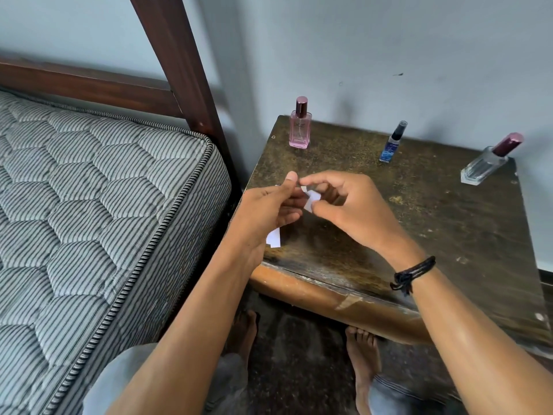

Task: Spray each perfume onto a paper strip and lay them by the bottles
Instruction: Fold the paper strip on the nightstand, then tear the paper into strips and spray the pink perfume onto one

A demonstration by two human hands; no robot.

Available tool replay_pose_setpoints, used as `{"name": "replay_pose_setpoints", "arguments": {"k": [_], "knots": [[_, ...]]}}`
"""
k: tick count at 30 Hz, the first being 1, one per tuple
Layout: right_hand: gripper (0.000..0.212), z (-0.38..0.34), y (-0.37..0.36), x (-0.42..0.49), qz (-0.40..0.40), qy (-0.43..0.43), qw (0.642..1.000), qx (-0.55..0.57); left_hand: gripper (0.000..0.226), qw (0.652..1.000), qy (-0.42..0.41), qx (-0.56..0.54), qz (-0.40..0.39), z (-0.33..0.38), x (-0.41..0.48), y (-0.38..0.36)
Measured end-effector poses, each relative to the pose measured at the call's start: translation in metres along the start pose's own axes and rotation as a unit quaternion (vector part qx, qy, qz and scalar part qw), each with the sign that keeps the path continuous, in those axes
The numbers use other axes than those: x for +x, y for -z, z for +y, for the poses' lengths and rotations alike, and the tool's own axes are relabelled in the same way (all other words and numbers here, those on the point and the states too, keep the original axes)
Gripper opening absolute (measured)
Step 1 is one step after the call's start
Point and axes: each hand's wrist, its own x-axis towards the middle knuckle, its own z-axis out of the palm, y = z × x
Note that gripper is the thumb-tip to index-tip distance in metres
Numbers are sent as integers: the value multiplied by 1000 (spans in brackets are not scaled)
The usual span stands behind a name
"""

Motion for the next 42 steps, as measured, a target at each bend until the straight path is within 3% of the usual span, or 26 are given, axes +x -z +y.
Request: {"name": "replay_pose_setpoints", "arguments": {"k": [5, 9, 13, 17, 21, 29, 34, 42], "knots": [[49, 2, 16, -4, -108, -10, 994, 22, 29, 997, 38, -61, -34, 3, 2, -1], [48, 0, 24, -6, -145, -6, 989, 12, 25, 992, 74, -75, -70, 1, 3, -3], [46, 1, 27, -6, -175, -12, 985, -7, 35, 995, 49, -57, -60, -2, 3, -8], [44, 6, 33, -5, -152, -41, 987, -22, 39, 998, -54, -9, -6, -6, 6, -14], [36, 11, 43, -3, -137, -73, 987, -35, 28, 987, -142, 54, 47, -12, 13, -20], [20, 25, 59, -1, -86, -136, 985, -63, 22, 965, -233, 109, 46, -20, 17, -38], [20, 26, 53, 1, -85, -151, 980, -100, 18, 954, -249, 146, 81, -13, 26, -39], [23, 30, 43, 2, -83, -158, 969, -168, 11, 913, -251, 303, 106, -10, 44, -33]]}}
